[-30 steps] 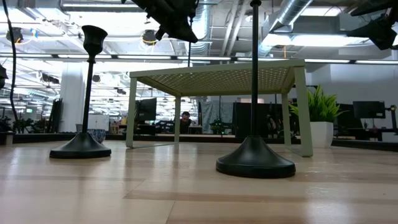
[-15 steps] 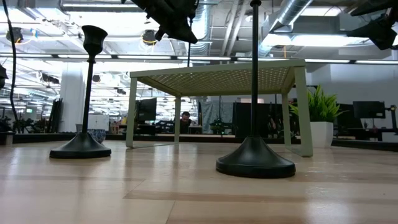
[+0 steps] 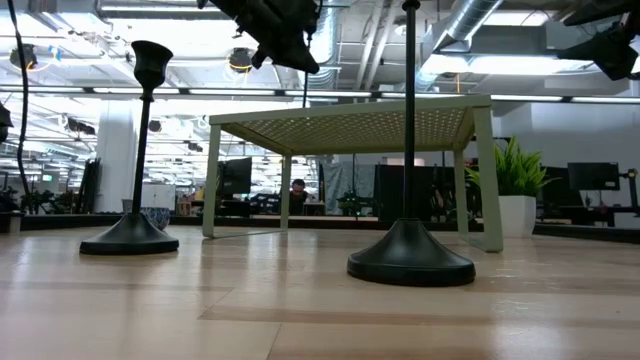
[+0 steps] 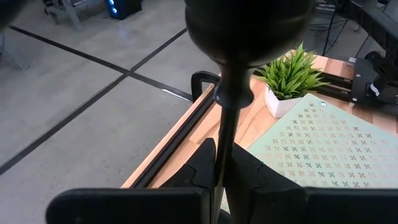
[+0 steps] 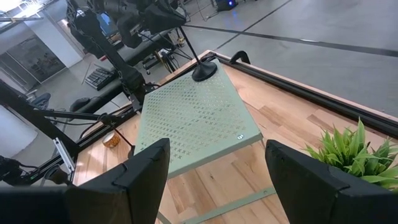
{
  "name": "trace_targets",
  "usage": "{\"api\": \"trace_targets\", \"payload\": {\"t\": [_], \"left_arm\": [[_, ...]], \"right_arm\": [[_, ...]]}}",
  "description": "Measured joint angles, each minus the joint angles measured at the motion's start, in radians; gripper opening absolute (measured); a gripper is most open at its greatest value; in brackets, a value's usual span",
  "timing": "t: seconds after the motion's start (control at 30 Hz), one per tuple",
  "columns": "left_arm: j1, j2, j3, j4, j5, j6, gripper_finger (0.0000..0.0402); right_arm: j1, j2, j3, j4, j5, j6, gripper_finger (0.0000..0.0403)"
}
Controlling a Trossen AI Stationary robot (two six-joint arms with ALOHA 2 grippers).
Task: Pick & Place candle stick holders
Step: Put the black candle holder on the shelf
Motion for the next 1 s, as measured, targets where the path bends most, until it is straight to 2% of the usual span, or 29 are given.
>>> {"api": "trace_targets", "payload": {"t": [0.23,0.5,0.67,0.83,1.0], "left_arm": [[0.000,0.000,0.000,-0.002,0.000,0.002,0.0022],[0.000,0.001,-0.002,-0.009,-0.012,0.018,0.0064],[-0.001,0.001,-0.002,-0.007,0.023,0.059,0.0116],[-0.001,0.001,-0.002,-0.008,0.060,0.059,0.0189],[-0.001,-0.012,-0.002,-0.059,0.033,0.059,0.0253]], "right_arm": [[0.000,0.000,0.000,0.000,-0.001,0.000,0.0256],[0.000,0.000,0.000,0.000,-0.002,0.001,0.0256],[0.000,0.000,0.000,0.000,-0.002,0.001,0.0256],[0.000,0.000,0.000,0.000,-0.002,0.001,0.0256],[0.000,0.000,0.000,0.000,-0.002,0.001,0.0256]]}}
